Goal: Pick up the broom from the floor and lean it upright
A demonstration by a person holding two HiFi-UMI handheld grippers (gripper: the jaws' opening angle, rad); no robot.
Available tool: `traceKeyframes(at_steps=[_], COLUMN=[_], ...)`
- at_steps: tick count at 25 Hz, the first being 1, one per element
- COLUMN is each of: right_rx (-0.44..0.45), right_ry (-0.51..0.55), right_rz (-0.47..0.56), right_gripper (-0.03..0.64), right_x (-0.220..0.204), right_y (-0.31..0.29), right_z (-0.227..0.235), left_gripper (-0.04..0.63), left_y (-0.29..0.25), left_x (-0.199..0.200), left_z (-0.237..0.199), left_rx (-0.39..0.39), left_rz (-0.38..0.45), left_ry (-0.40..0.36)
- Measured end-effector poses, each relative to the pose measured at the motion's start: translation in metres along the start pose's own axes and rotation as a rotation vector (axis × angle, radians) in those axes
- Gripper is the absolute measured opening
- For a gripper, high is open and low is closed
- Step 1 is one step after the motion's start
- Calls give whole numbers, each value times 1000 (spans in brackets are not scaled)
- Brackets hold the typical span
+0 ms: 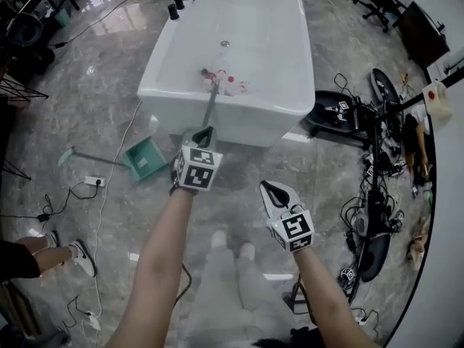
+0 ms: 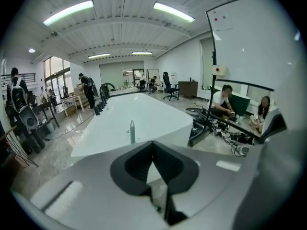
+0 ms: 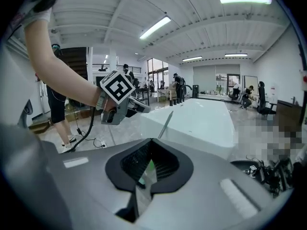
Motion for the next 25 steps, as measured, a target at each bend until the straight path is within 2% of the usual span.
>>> traceKeyframes(at_steps=[7, 13, 18, 21, 25], right_rx=[32, 52, 67, 60, 57], right_ry=[53, 120, 104, 126, 102], right_rz=[74, 166, 252, 326, 366], right_gripper=[2, 2, 2, 2, 0], right_x=[64, 134, 176, 205, 231], right_y=[34, 57, 83, 101, 116], right_z=[-25, -45, -49, -48, -47], left_gripper=[-2, -2, -1, -2, -2], left_y=[71, 128, 172, 190, 214], left_x=[67, 120, 165, 186, 204], left_z=[43, 64, 71, 74, 78], left_rx=[-91, -107, -96, -101, -87], left_rz=[158, 281, 372, 427, 484], left_ry=[-126, -163, -159, -106, -69])
Point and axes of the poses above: the fingertips, and each gripper's own axes: y backward along the fingers, z to its right, x out of its top, the point moved 2 cm from there along y, backward along the fingers, and after that the axes turned 8 degrees about -y, right-handed, at the moved point
